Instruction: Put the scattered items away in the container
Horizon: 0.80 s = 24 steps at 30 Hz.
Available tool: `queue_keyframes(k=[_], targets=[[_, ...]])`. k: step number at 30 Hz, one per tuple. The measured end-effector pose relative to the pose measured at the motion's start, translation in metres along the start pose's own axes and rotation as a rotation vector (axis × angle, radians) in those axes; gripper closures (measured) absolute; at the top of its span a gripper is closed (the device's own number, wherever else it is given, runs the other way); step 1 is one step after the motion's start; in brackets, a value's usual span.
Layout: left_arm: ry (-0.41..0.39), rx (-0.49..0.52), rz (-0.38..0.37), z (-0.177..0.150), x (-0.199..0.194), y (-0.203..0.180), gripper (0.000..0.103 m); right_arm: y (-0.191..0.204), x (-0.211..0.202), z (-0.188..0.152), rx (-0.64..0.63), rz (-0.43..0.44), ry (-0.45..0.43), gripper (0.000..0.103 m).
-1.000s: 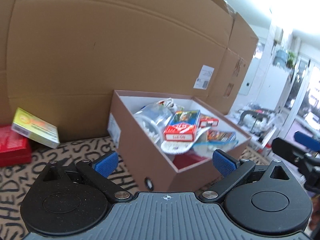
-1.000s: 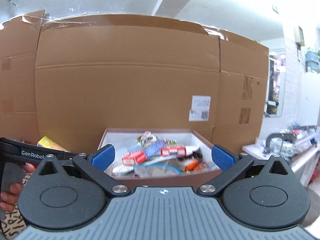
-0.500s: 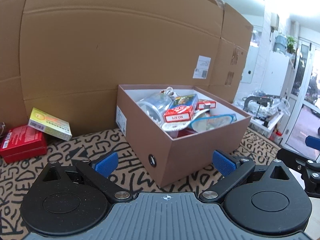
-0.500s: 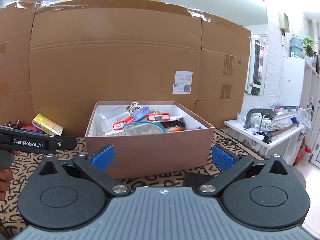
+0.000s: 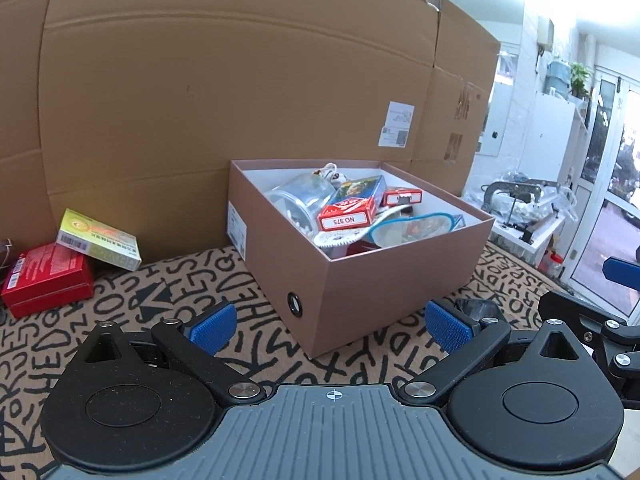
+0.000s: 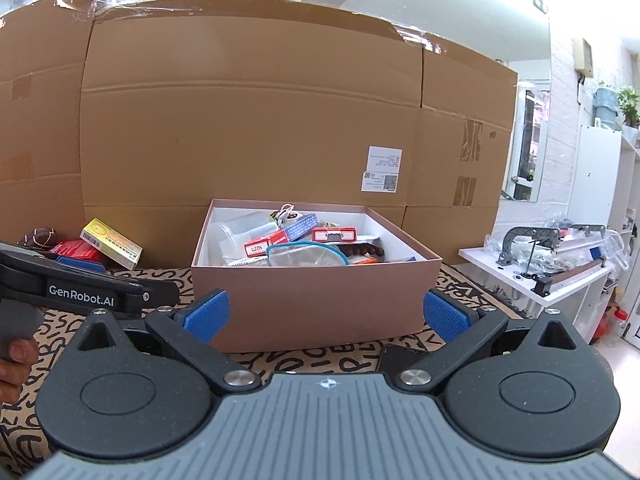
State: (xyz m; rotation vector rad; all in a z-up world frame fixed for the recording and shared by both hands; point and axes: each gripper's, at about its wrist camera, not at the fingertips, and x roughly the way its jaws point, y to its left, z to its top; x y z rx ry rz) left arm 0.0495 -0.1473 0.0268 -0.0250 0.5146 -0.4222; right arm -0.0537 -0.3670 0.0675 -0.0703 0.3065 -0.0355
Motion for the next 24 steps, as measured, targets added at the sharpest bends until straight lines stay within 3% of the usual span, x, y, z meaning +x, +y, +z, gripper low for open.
queue_keyframes(k=[24], targets=[[0.023, -0.015, -0.015, -0.004, 0.006, 0.003, 0.0, 0.007, 0.01, -0.002, 0.002, 0.007, 0.035, 0.001]])
